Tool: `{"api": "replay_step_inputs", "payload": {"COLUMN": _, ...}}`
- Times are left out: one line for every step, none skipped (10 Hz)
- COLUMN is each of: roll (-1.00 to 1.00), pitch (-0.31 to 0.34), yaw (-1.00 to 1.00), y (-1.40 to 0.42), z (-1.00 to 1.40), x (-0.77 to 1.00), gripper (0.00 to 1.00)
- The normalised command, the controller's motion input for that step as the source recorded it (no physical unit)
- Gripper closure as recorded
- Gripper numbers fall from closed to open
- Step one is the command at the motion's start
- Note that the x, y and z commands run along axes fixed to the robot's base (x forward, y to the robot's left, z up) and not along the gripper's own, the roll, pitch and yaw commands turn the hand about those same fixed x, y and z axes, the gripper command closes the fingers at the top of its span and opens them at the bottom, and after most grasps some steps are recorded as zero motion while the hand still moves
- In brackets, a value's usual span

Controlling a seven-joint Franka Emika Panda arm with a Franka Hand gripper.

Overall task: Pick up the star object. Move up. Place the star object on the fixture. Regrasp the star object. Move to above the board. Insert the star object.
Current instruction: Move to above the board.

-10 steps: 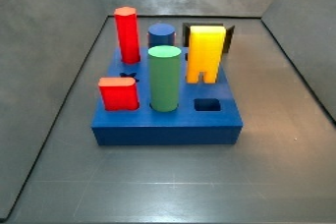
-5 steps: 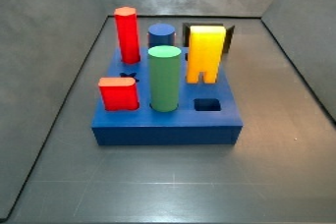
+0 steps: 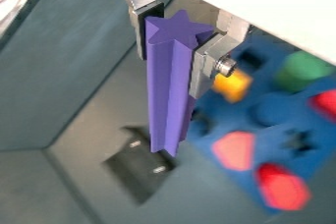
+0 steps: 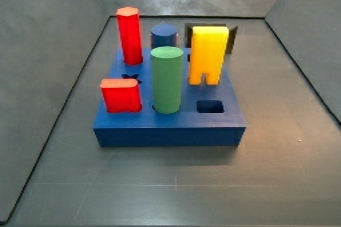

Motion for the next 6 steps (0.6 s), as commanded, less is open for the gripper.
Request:
{"api": "replay_step_inputs", "payload": {"roll": -1.0, "pitch": -0.059, "yaw": -0.09, "y": -0.57, "z": 0.31, "x": -1.0, "gripper": 1.0}}
{"api": "replay_step_inputs", "payload": {"roll": -1.0, "pitch": -0.066, "yaw": -0.09, "y": -0.42, "z": 0.24, "x": -0.8, "gripper": 1.0}}
{"api": "replay_step_inputs", "payload": {"roll": -1.0, "pitch": -0.073, "yaw": -0.09, "y": -0.29, "z": 0.17, "x": -0.62, "gripper": 1.0}}
{"api": "replay_step_inputs", "payload": {"roll": -1.0, "pitch": -0.061, "yaw": -0.08, "y": -0.12, "z": 0.07, "x": -0.31, "gripper": 1.0}}
{"api": "replay_step_inputs", "payload": {"roll": -0.93, "pitch": -0.028, "yaw": -0.08, "y": -0.05, "z": 0.04, "x": -0.15, "gripper": 1.0}}
{"api": "replay_step_inputs", "payload": {"roll": -0.69, "pitch": -0.025, "yaw": -0.05, "y": -0.03, "z": 0.02, "x": -0.09, "gripper": 1.0}}
